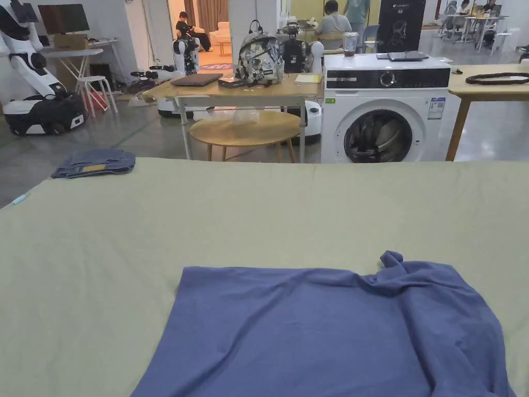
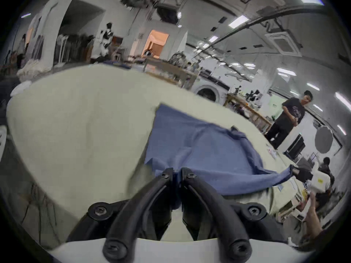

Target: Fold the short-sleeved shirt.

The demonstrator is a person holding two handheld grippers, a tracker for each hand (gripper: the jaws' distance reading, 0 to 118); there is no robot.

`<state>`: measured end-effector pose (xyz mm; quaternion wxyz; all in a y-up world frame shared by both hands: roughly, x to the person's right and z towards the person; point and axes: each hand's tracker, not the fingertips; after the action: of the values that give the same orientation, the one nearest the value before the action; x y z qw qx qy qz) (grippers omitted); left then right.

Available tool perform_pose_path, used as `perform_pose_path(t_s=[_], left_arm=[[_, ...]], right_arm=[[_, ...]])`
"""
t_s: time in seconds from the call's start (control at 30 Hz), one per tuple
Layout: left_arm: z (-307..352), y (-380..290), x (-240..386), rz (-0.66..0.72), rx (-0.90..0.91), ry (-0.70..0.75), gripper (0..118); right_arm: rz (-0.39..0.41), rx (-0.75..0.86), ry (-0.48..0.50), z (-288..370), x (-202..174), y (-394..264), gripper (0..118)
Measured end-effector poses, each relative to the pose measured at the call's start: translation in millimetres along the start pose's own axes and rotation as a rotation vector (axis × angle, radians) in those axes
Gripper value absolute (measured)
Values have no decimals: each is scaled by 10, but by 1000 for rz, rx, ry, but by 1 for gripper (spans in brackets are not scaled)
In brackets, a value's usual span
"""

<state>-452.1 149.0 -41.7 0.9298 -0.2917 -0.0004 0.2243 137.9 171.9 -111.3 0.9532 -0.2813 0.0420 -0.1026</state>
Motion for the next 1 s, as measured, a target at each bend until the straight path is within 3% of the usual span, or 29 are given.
perform_pose_path(t_s=[0.07, 0.23, 0.27, 0.33, 0.63, 0.77, 0.8, 0.83, 0.87, 0.9, 1.0], left_arm=[[-55, -128, -61, -25, -31, 20, 2], [-200, -246, -88, -52, -111, 62, 2], [-216, -243, -93, -58, -107, 104, 12], [-186, -233, -78, -64, -76, 111, 43], [395, 337, 666, -302, 217, 35, 47], [487, 639, 993, -316, 326, -76, 44], [481, 688, 1049, -317, 339, -95, 38], [467, 725, 1102, -323, 343, -103, 25], [429, 750, 1133, -331, 351, -113, 0], [403, 758, 1169, -337, 355, -112, 0], [368, 789, 1237, -350, 361, -127, 0]], right_arm=[[37, -32, -30, -66, 27, -152, 1], [17, -81, -30, -133, 90, -337, 6], [22, -80, -44, -118, 80, -368, 24], [30, -76, -50, -64, 128, -388, 65], [114, 104, -3, 320, -85, 129, 66], [143, 165, 102, 225, -364, 484, 55], [158, 169, 127, 183, -413, 535, 45], [184, 179, 136, 130, -487, 567, 27], [197, 183, 122, 83, -558, 591, 8], [206, 187, 113, 46, -611, 606, 0], [191, 175, 138, -49, -713, 659, 0]])
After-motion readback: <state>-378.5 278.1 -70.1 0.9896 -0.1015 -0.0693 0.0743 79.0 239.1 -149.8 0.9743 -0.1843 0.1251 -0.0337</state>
